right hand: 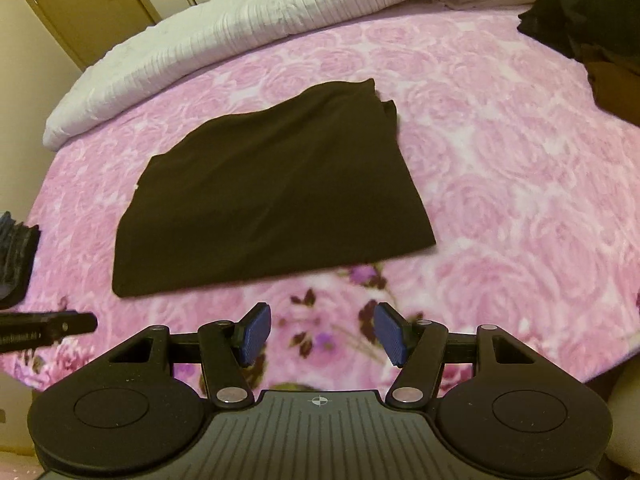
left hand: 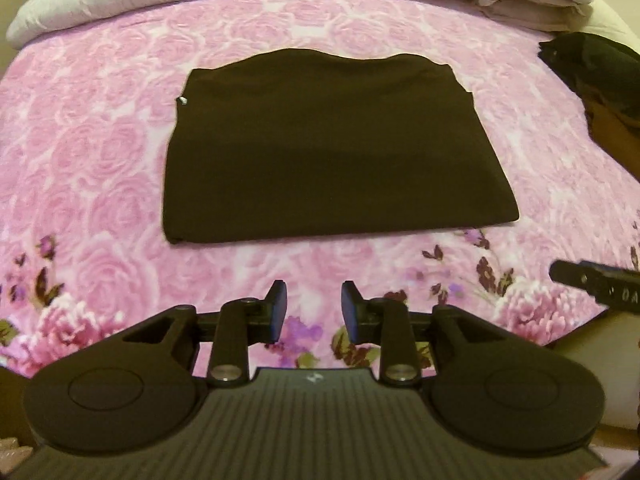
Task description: Fold clothes
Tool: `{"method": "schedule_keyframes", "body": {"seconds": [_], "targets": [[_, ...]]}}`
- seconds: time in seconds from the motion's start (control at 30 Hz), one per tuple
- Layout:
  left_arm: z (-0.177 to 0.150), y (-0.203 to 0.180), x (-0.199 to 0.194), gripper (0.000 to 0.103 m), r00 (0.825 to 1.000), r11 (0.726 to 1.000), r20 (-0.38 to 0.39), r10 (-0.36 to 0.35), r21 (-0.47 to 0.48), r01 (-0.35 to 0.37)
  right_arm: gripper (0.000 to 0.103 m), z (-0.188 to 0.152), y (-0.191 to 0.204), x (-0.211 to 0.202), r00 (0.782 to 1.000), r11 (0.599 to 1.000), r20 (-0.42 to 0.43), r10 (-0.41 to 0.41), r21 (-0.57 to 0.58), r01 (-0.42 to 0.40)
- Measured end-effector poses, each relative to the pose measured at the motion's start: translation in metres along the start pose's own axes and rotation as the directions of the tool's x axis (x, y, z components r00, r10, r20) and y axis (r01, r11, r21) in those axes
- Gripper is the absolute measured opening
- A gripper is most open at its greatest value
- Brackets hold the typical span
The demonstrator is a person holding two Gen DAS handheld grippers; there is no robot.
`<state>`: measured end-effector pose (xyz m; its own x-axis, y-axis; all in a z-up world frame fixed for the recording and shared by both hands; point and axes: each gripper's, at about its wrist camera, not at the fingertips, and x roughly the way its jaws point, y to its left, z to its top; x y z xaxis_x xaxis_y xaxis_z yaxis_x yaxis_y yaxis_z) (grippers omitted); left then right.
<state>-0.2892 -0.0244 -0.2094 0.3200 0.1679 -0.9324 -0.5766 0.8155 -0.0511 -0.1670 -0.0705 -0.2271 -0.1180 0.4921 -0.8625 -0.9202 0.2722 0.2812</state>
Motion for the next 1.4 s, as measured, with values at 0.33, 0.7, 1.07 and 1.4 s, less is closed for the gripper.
{"method": "schedule_keyframes", "body": {"seconds": [0.33, 0.7, 1.07, 1.4], "targets": [[0.016, -0.009, -0.011, 0.026, 1.000, 0.999, -0.005, 0.008, 0.034, -0.008, 0.061, 0.006, -0.004, -0.006, 1.000, 0.999, -0.012, -0.020, 0.047, 0.020], [0.068, 0.026, 0.065, 0.026, 0.995, 0.995, -0.076, -0.057, 0.075, 0.062, 0.061, 0.038, -0.035, 0.046, 0.999, 0.990, -0.031, -0.032, 0.139, 0.036], [0.085, 0.047, 0.166, 0.026, 0.981, 0.979, -0.156, -0.113, 0.151, 0.136, 0.058, 0.066, -0.115, 0.123, 0.996, 0.977, 0.027, -0.089, 0.195, 0.082], [0.095, 0.038, 0.192, 0.026, 0.976, 0.975, -0.167, -0.138, 0.150, 0.163, 0.005, 0.080, -0.136, 0.161, 1.000, 0.999, 0.018, 0.017, 0.029, -0.018]]}}
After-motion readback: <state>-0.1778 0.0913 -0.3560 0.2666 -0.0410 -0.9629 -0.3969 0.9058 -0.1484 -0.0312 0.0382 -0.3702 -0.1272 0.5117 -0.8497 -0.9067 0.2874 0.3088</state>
